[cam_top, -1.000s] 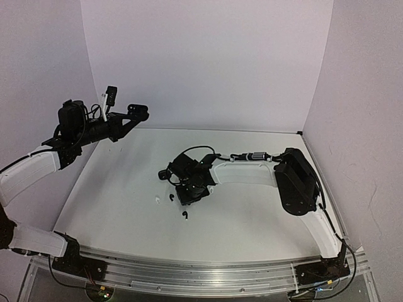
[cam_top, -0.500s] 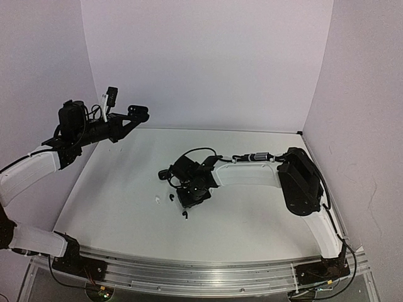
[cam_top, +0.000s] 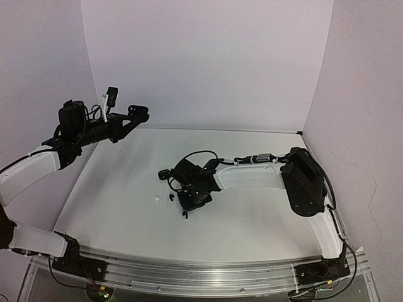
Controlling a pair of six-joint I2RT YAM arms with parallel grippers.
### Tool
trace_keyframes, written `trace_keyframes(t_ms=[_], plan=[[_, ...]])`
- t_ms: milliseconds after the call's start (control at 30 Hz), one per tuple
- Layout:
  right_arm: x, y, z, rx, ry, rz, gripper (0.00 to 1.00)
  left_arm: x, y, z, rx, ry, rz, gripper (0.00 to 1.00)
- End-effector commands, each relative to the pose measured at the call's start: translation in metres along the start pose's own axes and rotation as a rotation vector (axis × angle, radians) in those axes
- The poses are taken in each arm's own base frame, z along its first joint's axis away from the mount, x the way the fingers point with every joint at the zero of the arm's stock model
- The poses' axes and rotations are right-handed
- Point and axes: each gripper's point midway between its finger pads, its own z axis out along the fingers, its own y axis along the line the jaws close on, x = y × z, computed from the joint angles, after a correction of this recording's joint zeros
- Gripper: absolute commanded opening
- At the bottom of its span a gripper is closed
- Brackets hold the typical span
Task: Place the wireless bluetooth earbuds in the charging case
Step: Pick up the left earbud from the center of the board.
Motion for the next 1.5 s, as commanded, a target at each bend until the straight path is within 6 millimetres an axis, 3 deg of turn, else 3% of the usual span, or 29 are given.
trace_keyframes(t_ms=[0,400,600,867,1267,1467], plan=[[0.027,0.007,-0.008,-0.016,0.081,-0.013,0.12,-0.01,-0.002,0.0,0.016,-0.023,0.026,0.0],[0.046,0.007,-0.001,0.005,0.102,-0.02,0.16,-0.01,-0.002,0.0,0.016,-0.021,0.03,0.0],[0.048,0.004,0.002,0.014,0.089,-0.014,0.11,-0.011,-0.002,0.0,0.016,-0.022,0.037,0.0],[0.034,0.008,-0.005,-0.003,0.039,-0.012,0.01,-0.01,-0.003,0.0,0.018,-0.02,0.035,0.0],[-0.014,0.005,-0.055,0.0,-0.157,0.001,0.0,0.0,-0.007,-0.002,0.039,-0.014,0.076,0.0],[-0.059,0.002,-0.107,0.03,-0.327,-0.011,0.0,0.005,-0.007,-0.002,0.05,-0.012,0.078,0.0]])
